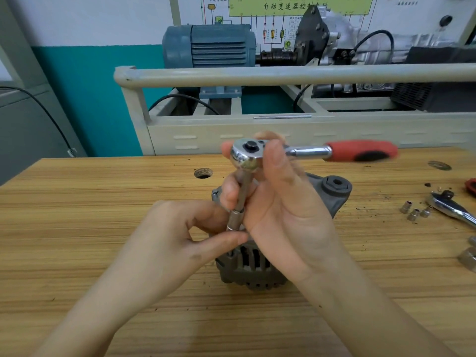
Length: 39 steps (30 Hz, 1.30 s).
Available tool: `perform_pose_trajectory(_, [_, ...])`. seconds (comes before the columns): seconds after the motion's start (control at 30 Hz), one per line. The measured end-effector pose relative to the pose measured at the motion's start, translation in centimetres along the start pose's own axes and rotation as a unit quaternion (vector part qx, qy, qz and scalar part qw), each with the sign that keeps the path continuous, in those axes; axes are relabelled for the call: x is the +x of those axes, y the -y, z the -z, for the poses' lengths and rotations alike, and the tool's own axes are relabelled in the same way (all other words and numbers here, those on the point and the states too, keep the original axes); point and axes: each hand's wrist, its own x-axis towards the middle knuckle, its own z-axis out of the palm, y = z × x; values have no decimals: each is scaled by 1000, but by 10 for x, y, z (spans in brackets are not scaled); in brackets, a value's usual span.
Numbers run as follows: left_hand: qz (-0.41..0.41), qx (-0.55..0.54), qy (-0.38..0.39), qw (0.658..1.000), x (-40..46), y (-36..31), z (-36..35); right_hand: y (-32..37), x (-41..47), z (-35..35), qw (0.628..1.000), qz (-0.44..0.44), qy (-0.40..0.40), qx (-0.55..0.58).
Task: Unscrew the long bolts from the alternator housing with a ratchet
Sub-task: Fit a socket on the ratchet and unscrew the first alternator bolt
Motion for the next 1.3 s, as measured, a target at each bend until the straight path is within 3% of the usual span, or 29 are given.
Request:
perform_pose_trajectory(0.17, [9,-16,2,1000,1,0,0,-1,0,-1,1000,-8,13,-12])
perform_pose_trajectory(0.33, [5,-38,56,998,1,-1,5,1,2,0,999,-48,18,-18])
perform_pose_trajectory(0.57, [-3,1,1,1000,1,0,2,0,-1,-2,1000,-17,17,-5])
perform_pose_trajectory(0.73, [-5,-4,5,1000,1,0,2,0,-2,-3,1000,-15,19,-1])
perform_pose_trajectory(0.87, [-12,-20,52,998,2,0,5,1,0,-2,998,-51,14,-21])
perform_pose_trajectory(1.1, [-6,10,-14,1000,1,0,0,2,1,-1,1000,-19,-16,3])
perform_pose_trajectory(1.3, [-12,23,-1,1000,1,-2,2,2,1,-3,1000,-19,-12,-4])
